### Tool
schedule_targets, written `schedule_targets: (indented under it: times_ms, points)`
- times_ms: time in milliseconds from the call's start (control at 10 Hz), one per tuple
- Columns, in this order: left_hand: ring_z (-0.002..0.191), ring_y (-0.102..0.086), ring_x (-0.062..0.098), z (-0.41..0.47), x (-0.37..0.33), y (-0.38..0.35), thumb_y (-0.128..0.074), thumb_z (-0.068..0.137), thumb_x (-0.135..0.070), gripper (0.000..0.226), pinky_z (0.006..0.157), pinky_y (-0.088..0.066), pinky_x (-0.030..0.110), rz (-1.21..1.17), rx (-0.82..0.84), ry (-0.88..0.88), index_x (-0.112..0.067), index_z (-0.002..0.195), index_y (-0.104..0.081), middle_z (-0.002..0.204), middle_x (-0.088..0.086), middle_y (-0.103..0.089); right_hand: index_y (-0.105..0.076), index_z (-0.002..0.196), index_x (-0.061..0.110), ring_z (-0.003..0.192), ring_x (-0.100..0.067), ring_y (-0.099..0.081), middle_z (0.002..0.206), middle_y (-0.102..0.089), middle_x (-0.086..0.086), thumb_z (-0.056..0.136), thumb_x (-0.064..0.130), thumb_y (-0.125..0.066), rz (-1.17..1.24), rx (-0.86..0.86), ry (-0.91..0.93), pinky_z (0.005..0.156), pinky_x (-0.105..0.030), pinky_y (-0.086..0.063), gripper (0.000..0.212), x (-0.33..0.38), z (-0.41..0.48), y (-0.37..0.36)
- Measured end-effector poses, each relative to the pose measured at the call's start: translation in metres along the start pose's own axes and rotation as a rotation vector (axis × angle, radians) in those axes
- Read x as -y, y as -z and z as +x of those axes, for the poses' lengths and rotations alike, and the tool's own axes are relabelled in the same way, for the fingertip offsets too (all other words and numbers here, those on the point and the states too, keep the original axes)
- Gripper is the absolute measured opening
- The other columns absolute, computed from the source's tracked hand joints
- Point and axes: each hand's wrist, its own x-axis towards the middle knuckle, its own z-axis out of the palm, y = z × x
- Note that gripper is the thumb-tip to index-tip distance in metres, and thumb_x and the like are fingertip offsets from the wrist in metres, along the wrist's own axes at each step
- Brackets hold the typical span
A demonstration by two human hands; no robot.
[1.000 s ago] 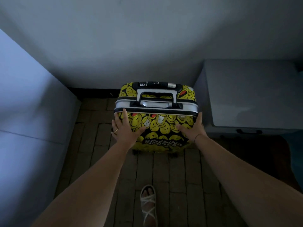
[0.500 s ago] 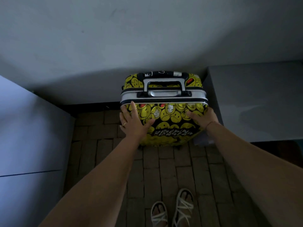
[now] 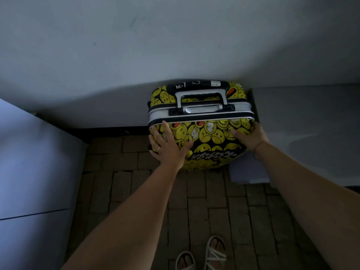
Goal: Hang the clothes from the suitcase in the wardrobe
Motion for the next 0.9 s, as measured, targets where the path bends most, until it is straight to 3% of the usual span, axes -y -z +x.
schedule_targets:
  times_ms: [100, 200, 400, 600, 900]
  points:
    - [0.143, 0.021, 0.034, 0.007, 0.003, 0.003, -0.053, 0.074, -0.072, 0.110, 0.111, -0.001, 0.062, 0.008, 0.002, -0.034, -0.030, 0.148, 0.018, 0.155, 0.008, 0.029, -0.037, 0.137, 0.014, 0.118, -0.027, -0.054, 0.131, -0.055, -0.008, 0.055, 0.045, -0.085, 0.005, -0.033, -0.002, 0.099, -0.047, -0.047, 0.100, 0.001, -0.002, -0.005]
    - [0.143, 0.020, 0.035, 0.010, 0.007, 0.004, -0.054, 0.074, -0.071, 0.111, 0.112, -0.002, 0.064, 0.003, -0.001, -0.043, -0.031, 0.148, 0.017, 0.155, 0.008, 0.028, -0.032, 0.140, 0.015, 0.122, -0.029, -0.049, 0.137, -0.048, -0.009, 0.066, 0.041, -0.082, -0.045, -0.063, -0.012, 0.100, -0.044, -0.045, 0.093, 0.000, -0.006, -0.008]
    - [0.143, 0.021, 0.034, 0.013, 0.008, 0.007, -0.054, 0.073, -0.071, 0.111, 0.113, -0.002, 0.062, 0.026, 0.013, -0.036, -0.032, 0.148, 0.018, 0.155, 0.007, 0.029, -0.027, 0.144, 0.017, 0.127, -0.031, -0.045, 0.142, -0.042, -0.009, 0.066, 0.044, -0.080, -0.039, -0.065, -0.006, 0.103, -0.049, -0.042, 0.098, -0.001, -0.008, -0.013]
    - [0.144, 0.018, 0.032, 0.010, 0.005, 0.012, -0.053, 0.071, -0.074, 0.112, 0.111, -0.001, 0.066, 0.071, 0.029, 0.011, -0.034, 0.147, 0.019, 0.156, 0.005, 0.028, -0.006, 0.150, 0.019, 0.143, -0.030, -0.017, 0.157, -0.013, -0.009, 0.078, 0.051, -0.067, -0.323, -0.116, 0.029, 0.115, -0.052, -0.017, 0.100, 0.009, -0.017, -0.014]
    - [0.146, 0.012, 0.030, -0.021, -0.003, 0.035, -0.046, 0.076, -0.076, 0.103, 0.114, 0.004, 0.056, 0.165, -0.056, -0.081, -0.030, 0.150, 0.009, 0.159, 0.010, 0.015, 0.001, 0.151, 0.021, 0.145, -0.029, -0.011, 0.158, -0.007, -0.008, 0.080, 0.057, -0.060, -0.474, -0.077, 0.204, 0.117, -0.049, -0.013, 0.100, 0.036, -0.059, 0.002]
